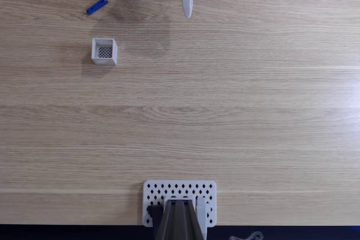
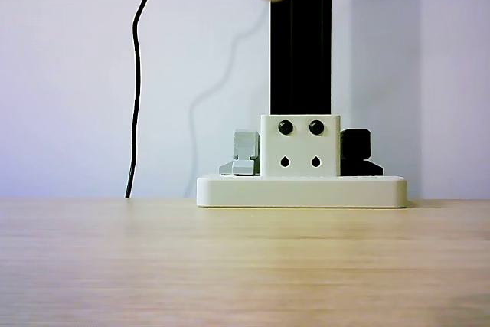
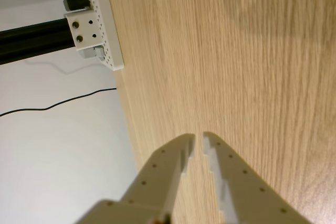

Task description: Grasp a peg and put it in the crate.

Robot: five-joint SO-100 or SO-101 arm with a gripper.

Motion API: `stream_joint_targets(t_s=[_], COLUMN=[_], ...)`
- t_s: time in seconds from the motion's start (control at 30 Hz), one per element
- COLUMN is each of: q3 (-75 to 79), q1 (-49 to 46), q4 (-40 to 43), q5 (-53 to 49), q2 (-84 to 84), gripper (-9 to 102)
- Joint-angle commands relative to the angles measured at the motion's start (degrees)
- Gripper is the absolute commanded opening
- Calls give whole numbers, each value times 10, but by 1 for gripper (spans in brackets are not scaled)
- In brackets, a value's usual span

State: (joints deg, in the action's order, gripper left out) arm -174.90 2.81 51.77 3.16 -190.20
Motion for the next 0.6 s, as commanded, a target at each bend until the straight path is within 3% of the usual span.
stream_joint_targets(t_s=[0.0,0.57], q3=[-4,-2], q1=[11,11], q4=[3,-4], q5=[-5,-5], q2=[-9,1], gripper=[0,0])
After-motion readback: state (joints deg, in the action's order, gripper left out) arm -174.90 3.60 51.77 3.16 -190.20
